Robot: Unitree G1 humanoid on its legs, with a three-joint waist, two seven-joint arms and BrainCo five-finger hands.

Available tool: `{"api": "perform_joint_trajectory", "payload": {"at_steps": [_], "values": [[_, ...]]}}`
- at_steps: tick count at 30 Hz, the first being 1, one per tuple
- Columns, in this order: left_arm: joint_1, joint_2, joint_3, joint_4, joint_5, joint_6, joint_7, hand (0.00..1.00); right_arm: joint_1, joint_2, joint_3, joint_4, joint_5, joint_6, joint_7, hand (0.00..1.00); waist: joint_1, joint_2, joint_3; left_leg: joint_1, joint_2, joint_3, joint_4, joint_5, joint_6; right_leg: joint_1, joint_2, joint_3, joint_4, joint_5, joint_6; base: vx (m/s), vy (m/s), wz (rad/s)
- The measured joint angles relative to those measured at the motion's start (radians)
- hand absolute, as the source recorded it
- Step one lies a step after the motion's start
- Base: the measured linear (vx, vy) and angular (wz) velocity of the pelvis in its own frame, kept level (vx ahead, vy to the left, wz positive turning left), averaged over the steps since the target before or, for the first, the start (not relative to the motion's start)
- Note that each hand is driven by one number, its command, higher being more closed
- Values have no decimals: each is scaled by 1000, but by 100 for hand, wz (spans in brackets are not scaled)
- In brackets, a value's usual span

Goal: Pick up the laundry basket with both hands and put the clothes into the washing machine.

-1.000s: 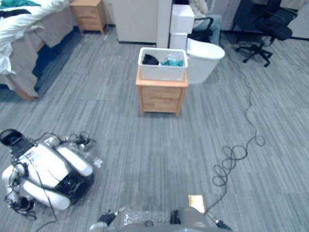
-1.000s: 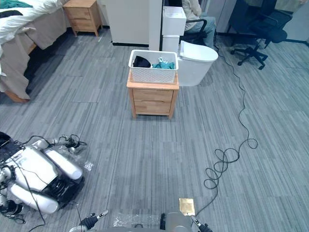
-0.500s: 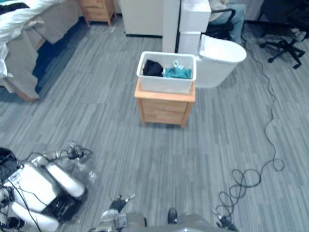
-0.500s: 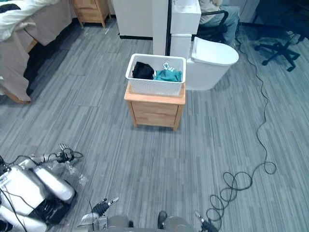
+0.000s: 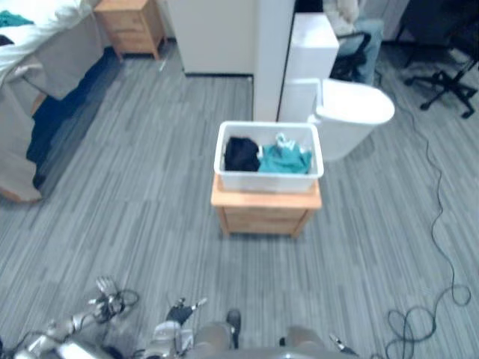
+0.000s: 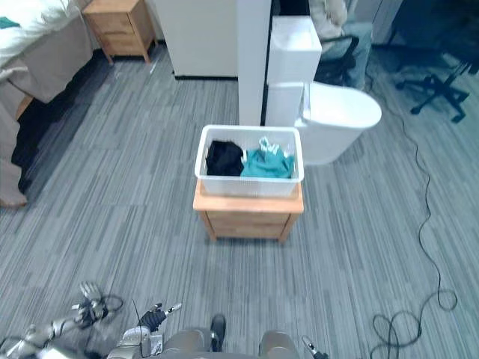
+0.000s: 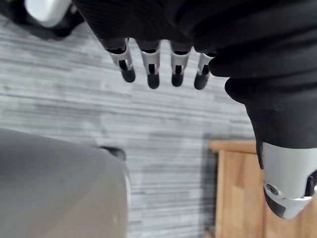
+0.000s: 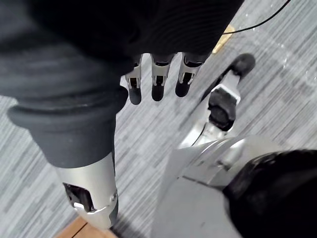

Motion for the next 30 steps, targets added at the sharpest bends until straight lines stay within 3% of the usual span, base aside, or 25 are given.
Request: {"api": "perform_joint_trajectory", "payload": {"at_steps": [1,2,3,4,5,6,7,8,9,11,13,16,17,19,22,24,28,30], "values": [[-9,1,0,0,-3,0,1,0,-5,0,0,-1,-2,-1,2,0,-1,14,-3,57,22,-1,-30,0,0,-32,11,-33,-111,-16,-32,585,20,3],[-20,0,0,3,-13,-1,1,0,-10,-3,-8,-1,-2,-1,5,0,-2,30,-6,84,40,-1,-37,-6,-9,-63,37,-38,-271,-14,-42,577,-5,13],[-28,0,1,4,-21,-3,1,0,-12,-5,-9,-2,-2,-1,5,0,-3,35,-10,93,50,0,-40,-12,-19,-78,48,-39,-369,1,-50,485,-42,19],[-37,1,1,4,-22,-8,1,0,-13,-7,-10,-3,-2,-1,4,0,-3,34,-16,110,63,0,-49,-25,-40,-90,63,-45,-531,55,-67,401,-77,25],[-41,7,4,4,-21,-13,2,0,-11,-5,-12,-1,-2,0,2,0,-5,21,-23,135,68,3,-62,-48,-75,-95,72,-56,-758,181,-94,506,-140,35],[-33,12,4,6,-21,-16,1,0,-7,-2,-12,3,-9,0,-3,0,-8,-11,-35,160,58,2,-64,-76,-108,-102,69,-48,-906,332,-92,512,-173,36],[-30,16,4,10,-21,-16,1,0,-4,0,-14,3,-11,1,-3,0,-9,-37,-38,176,49,-3,-65,-91,-117,-104,62,-41,-906,409,-105,523,-261,27],[-24,-4,8,26,-19,-12,1,0,-9,-18,-41,6,-12,0,-4,0,-14,2,-37,216,77,-24,-66,-119,-115,-104,96,-36,-835,455,-147,498,-245,5],[-2,-30,25,26,-17,-12,-4,0,-11,-25,-57,4,-12,-3,-2,0,-12,30,-50,227,114,-26,-52,-119,-116,-93,124,-33,-825,413,-169,481,-238,-11],[4,-59,49,37,-17,-12,-8,0,-18,-31,-70,4,-11,-3,-1,0,-10,59,-57,243,149,-31,-36,-108,-132,-63,162,-51,-825,383,-197,446,-197,0],[-8,-62,49,38,-19,-14,-19,0,-14,-34,-80,18,-9,-2,-1,0,-27,50,-54,215,161,-56,87,-86,-169,-12,164,-97,-803,323,-212,378,-213,52],[-10,-61,45,38,-19,-17,-20,0,-11,-43,-79,20,-8,-2,-2,0,-17,33,-51,157,162,-34,260,-56,-224,47,151,-103,-818,292,-225,201,-120,26],[-10,-63,40,37,-19,-19,-21,0,-14,-53,-79,17,-8,-5,-3,0,-18,33,-51,125,172,5,289,-121,-192,67,148,-105,-839,285,-227,164,-67,26],[-1,-67,38,33,-20,-19,-20,0,-20,-63,-86,15,2,-6,-5,0,-8,38,-54,57,169,35,198,-199,-173,89,136,-108,-888,281,-215,105,4,21],[23,-67,37,25,-20,-18,-17,0,-23,-78,-89,8,24,-9,-5,0,2,62,-64,-17,145,-35,48,-179,-189,101,127,-108,-926,298,-180,43,99,-5],[48,-63,41,28,-26,-17,-10,0,-22,-84,-81,-31,89,-20,-8,0,4,94,-68,-38,152,-32,49,-89,-135,112,140,-70,-917,283,-156,37,178,-50],[48,-30,38,-20,-20,-21,1,0,-6,-49,-7,-214,163,-32,-27,0,-2,80,-93,-34,120,68,2,-103,-122,81,108,31,-938,307,-115,103,199,-70],[97,-26,46,-176,-24,-23,0,0,57,-33,6,-471,171,-38,-52,0,-7,70,-100,-34,98,99,-26,-94,-101,63,92,59,-959,321,-104,136,172,-49]]}}
